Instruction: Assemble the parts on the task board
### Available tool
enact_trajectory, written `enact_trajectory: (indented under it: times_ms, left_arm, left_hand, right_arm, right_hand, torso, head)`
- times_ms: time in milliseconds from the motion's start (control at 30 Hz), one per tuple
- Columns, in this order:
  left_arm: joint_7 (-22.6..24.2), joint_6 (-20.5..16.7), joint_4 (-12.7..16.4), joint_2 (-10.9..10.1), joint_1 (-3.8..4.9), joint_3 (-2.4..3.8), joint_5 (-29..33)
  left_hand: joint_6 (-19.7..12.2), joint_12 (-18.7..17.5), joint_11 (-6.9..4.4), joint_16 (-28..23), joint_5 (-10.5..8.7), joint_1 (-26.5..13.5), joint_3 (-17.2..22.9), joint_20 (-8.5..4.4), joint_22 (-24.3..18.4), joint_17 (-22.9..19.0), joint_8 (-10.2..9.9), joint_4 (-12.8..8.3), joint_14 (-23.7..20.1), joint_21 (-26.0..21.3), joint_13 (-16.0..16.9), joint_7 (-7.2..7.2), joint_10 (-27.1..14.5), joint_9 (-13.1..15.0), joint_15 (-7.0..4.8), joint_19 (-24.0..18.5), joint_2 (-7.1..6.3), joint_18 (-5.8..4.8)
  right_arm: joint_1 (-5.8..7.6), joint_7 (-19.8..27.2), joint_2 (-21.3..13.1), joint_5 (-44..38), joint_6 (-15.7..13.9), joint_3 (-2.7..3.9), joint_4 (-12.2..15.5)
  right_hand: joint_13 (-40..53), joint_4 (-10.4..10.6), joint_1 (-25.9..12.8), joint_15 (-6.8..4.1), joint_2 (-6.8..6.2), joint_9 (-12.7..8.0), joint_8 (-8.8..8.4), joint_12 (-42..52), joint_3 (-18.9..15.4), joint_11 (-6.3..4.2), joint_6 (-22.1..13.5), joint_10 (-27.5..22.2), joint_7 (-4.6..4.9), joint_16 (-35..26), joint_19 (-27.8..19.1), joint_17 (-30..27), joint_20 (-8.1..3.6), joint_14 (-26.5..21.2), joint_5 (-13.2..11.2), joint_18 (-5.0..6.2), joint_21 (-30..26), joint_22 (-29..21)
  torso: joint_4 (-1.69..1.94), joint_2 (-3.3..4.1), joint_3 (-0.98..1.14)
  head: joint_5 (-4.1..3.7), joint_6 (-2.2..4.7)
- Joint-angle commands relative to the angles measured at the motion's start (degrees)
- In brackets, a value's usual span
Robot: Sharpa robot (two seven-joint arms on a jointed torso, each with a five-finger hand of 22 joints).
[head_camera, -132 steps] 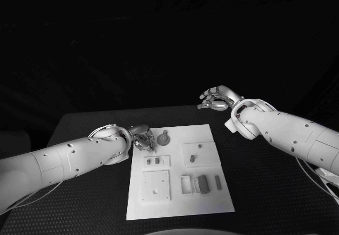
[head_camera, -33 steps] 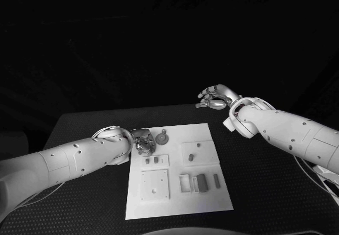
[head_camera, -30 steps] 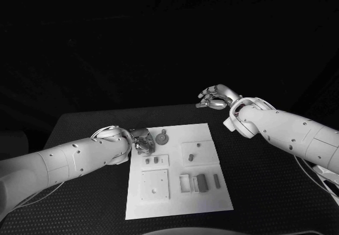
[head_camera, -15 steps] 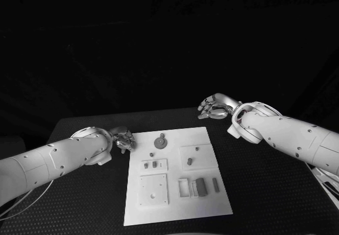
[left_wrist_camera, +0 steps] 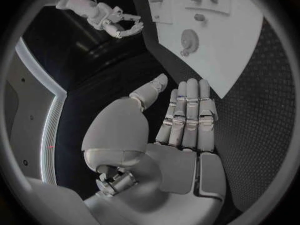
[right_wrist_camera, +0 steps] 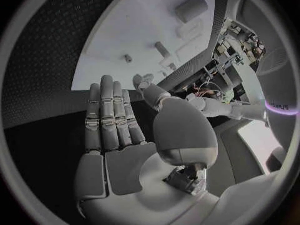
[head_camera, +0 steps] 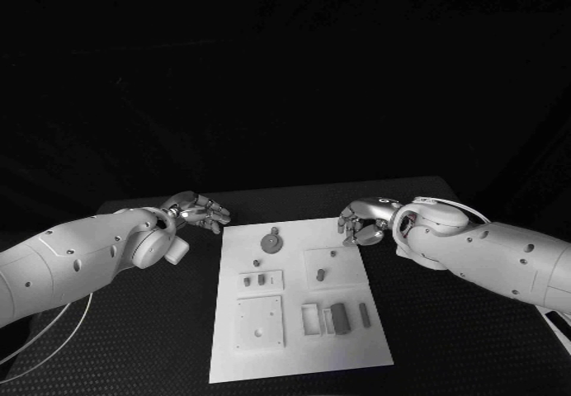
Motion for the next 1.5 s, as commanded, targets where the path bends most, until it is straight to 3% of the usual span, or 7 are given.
enact_trajectory:
  times_ms: [33,367,500,967,1167,1267,1500]
  left_arm:
    - [3.73,-1.16,1.52,-0.18,0.3,0.04,6.76]
    - [4.14,-1.88,4.03,-0.13,0.34,0.04,7.49]
    - [4.22,-2.12,4.36,-0.04,0.34,0.04,7.9]
    - [3.94,-2.21,5.28,-0.05,0.34,0.04,8.58]
    - [3.8,-2.17,5.39,-0.04,0.34,0.04,8.63]
    - [3.7,-2.1,5.43,-0.1,0.34,0.04,8.66]
    - [3.52,-2.09,5.41,-0.1,0.34,0.04,8.66]
  left_hand:
    - [-0.23,0.47,-0.38,-1.17,0.21,-0.6,-0.53,0.16,-0.76,-0.14,0.48,0.12,0.36,-0.11,0.12,0.07,1.31,-0.12,0.29,-0.19,-0.13,0.0]
    - [-0.26,0.01,-0.23,-2.56,0.2,-0.63,-0.82,0.42,-1.75,-0.07,0.69,0.1,0.45,-0.11,-0.13,0.19,1.15,-0.28,0.58,-0.45,-0.2,0.09]
    - [-0.28,-0.12,-0.14,-2.82,0.21,-0.65,-0.89,0.49,-1.94,-0.02,0.72,0.12,0.42,-0.1,-0.21,0.21,0.99,-0.32,0.67,-0.51,-0.23,0.11]
    - [-0.58,-0.27,0.0,-3.24,0.2,-0.82,-1.08,0.61,-2.29,0.12,0.64,0.19,0.41,-0.08,-0.32,0.32,0.76,-0.46,0.78,-0.58,-0.34,0.17]
    - [-0.7,-0.3,0.03,-3.35,0.2,-0.92,-1.15,0.65,-2.4,0.19,0.61,0.25,0.43,-0.06,-0.35,0.38,0.7,-0.51,0.81,-0.58,-0.36,0.2]
    - [-0.76,-0.31,0.05,-3.4,0.2,-0.96,-1.18,0.66,-2.45,0.22,0.6,0.27,0.45,-0.06,-0.37,0.4,0.66,-0.53,0.81,-0.58,-0.38,0.21]
    - [-0.94,-0.34,0.08,-3.5,0.2,-1.04,-1.25,0.67,-2.56,0.32,0.54,0.3,0.5,-0.03,-0.41,0.47,0.58,-0.6,0.82,-0.56,-0.44,0.24]
  right_arm:
    - [-0.7,-3.02,0.24,-9.6,0.42,-0.35,0.33]
    - [-2.35,-3.78,2.18,-12.25,-1.78,-1.3,-0.78]
    - [-3.02,-4.26,3.36,-12.73,-2.98,-1.38,-1.62]
    - [-4.02,-3.94,5.95,-12.93,-2.81,-1.77,-4.05]
    - [-4.19,-3.83,6.46,-13.18,-1.53,-2.15,-4.66]
    - [-4.26,-4.01,6.53,-13.38,-1.53,-2.25,-4.76]
    - [-4.4,-4.36,7.01,-14.59,-1.1,-2.52,-5.2]
  right_hand:
    - [-0.08,-0.08,0.51,0.03,-0.36,0.06,0.26,-0.63,0.11,0.03,0.48,0.6,-0.02,0.05,0.71,0.32,0.02,0.59,-0.22,0.73,-0.07,-0.05]
    - [-0.25,-0.08,0.55,-0.08,-1.01,-0.08,-0.17,-2.44,0.0,0.13,0.3,1.24,0.07,-0.38,1.26,1.14,-0.07,0.96,-0.22,0.73,-0.47,-0.05]
    - [-0.29,-0.07,0.65,-0.07,-0.94,-0.13,-0.29,-2.92,0.04,0.17,0.22,1.34,0.08,-0.52,1.33,1.34,-0.07,0.99,-0.22,0.73,-0.61,-0.03]
    - [-0.48,-0.06,1.27,0.15,0.87,-0.63,-1.18,-5.29,1.15,0.54,-0.58,1.5,0.48,-1.46,1.22,2.27,0.07,0.85,-0.22,0.71,-1.42,0.12]
    - [-0.38,0.12,1.74,0.31,2.83,-0.81,-1.18,-6.63,3.39,0.58,-0.02,2.17,0.31,-2.24,1.05,2.99,0.3,0.76,-0.25,0.69,-2.03,0.41]
    - [-0.25,0.29,1.28,0.34,2.64,-0.9,-1.04,-7.49,6.38,0.59,0.72,2.66,0.08,-2.74,1.27,3.5,0.38,0.95,-0.25,0.73,-2.29,0.71]
    - [-0.33,0.04,0.83,0.53,2.9,-0.77,-0.5,-8.84,7.79,0.95,2.03,2.25,-0.45,-3.42,0.97,4.02,0.41,0.76,-0.22,0.72,-2.69,1.18]
  torso:
    - [-0.03,0.03,-0.04]
    - [0.09,0.17,-0.09]
    - [0.07,0.2,-0.02]
    - [0.05,0.23,0.03]
    - [0.03,0.2,0.04]
    - [0.01,0.19,0.06]
    - [-0.05,0.18,0.05]
  head:
    - [-0.14,0.12]
    - [-0.4,0.05]
    - [-0.2,-0.01]
    - [0.2,-0.31]
    - [0.37,-0.52]
    - [0.43,-0.64]
    - [0.46,-0.7]
